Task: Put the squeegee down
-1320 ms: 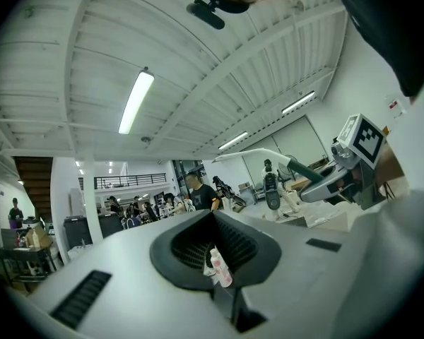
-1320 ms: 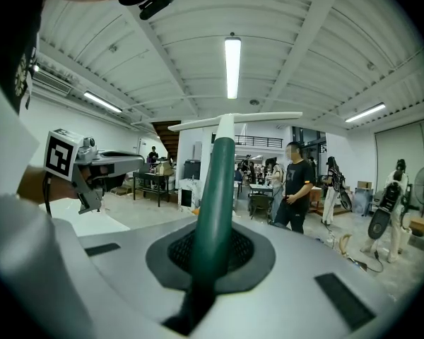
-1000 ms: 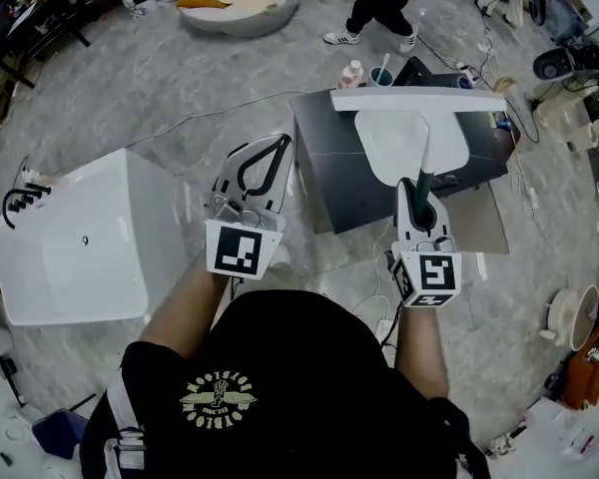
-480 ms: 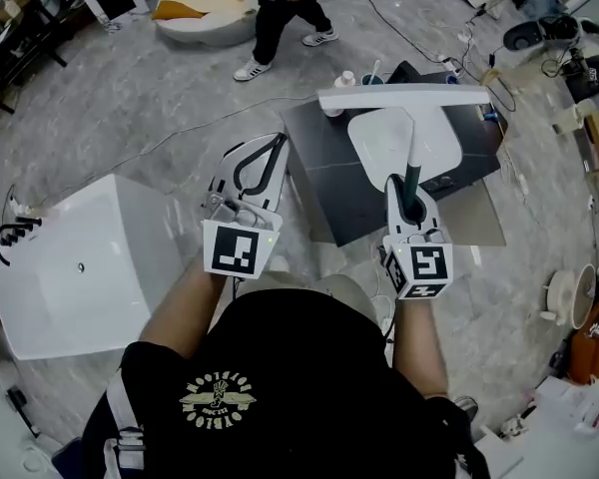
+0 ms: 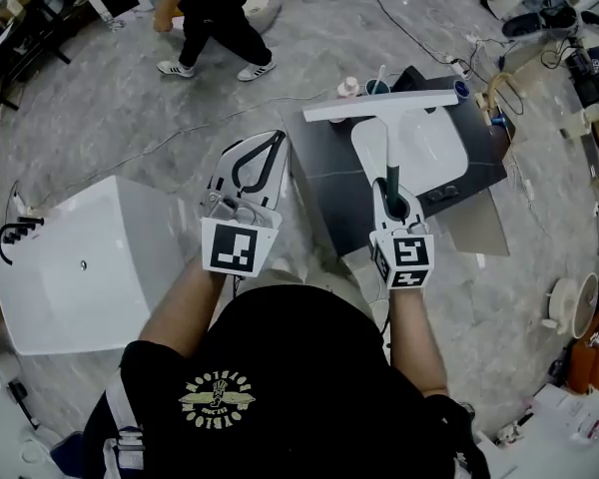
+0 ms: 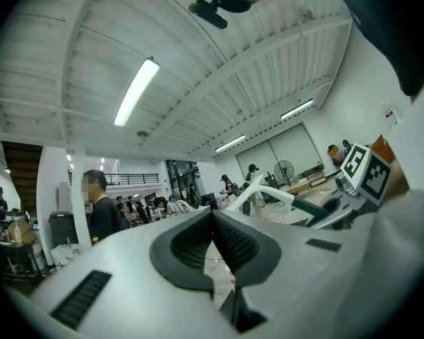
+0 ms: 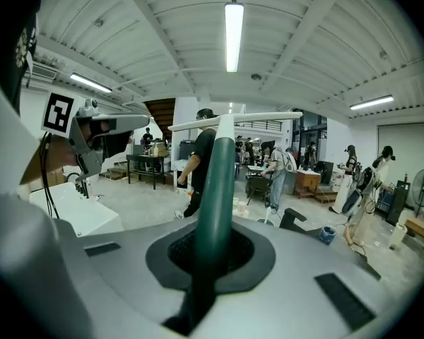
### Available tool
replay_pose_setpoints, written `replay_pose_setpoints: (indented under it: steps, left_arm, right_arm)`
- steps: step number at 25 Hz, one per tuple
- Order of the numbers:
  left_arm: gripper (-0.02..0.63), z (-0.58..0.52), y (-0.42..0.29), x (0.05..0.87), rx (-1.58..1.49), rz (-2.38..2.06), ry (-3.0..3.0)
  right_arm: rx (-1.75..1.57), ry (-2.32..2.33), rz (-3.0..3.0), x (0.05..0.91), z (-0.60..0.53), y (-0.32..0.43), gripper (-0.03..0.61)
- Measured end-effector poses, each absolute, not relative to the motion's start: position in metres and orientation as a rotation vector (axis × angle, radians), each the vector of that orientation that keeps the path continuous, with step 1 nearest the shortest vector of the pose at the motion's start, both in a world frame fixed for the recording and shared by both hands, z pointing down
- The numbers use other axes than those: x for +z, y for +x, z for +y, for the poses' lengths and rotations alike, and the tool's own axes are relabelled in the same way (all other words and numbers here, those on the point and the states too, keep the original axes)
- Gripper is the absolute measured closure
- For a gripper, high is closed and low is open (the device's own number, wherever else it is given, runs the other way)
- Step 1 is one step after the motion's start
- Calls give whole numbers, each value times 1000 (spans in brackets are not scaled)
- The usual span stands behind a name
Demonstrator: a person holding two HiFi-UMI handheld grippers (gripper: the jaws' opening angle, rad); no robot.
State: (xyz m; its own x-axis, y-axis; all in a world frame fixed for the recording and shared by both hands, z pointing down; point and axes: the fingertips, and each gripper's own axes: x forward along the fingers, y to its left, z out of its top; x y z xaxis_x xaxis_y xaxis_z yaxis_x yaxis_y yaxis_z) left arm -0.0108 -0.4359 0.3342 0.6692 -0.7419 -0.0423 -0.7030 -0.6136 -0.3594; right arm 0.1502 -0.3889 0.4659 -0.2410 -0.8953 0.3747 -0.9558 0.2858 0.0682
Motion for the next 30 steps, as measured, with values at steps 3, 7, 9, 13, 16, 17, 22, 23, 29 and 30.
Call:
replay_pose_setpoints:
  steps: [3,7,9,13,16,17,22,23,29,30]
  left_arm:
    - [591,-443,-5,335,-172,1156,-2535]
    - [591,-455,-1,333,-174,1172,-2520]
    - [591,-460,0,334,-186,1183,-2519]
    - [590,-465,7,338,-206,1185,-2528]
    - [591,-468,13,342,-218,1177,-2538]
    - [591,-468,14,344,-224,1174,-2543]
    - [591,-468,22,352,-243,1155,-2565]
    - [591,-469,24,353,-245,1151,-2567]
    - [591,-469,30,360,-262,1133,-2570]
    - [591,-469,30,360,-267,1133,-2571]
  right_arm:
    - [285,1638,-2209,488,-398,158,551]
    - [332,1598,-2210,512,-412,161,551]
    - [359,1578,-2213,525,-416,162,551]
    - [415,1547,-2205,547,-424,165,551]
    - [449,1539,-2203,560,-430,166,551]
    - [459,1537,-2199,565,-431,167,551]
    - [527,1525,-2164,594,-432,173,551]
    - [539,1521,-2159,599,-432,173,551]
    - [592,1486,-2127,634,-430,173,551]
    - [602,1478,-2120,641,-430,173,551]
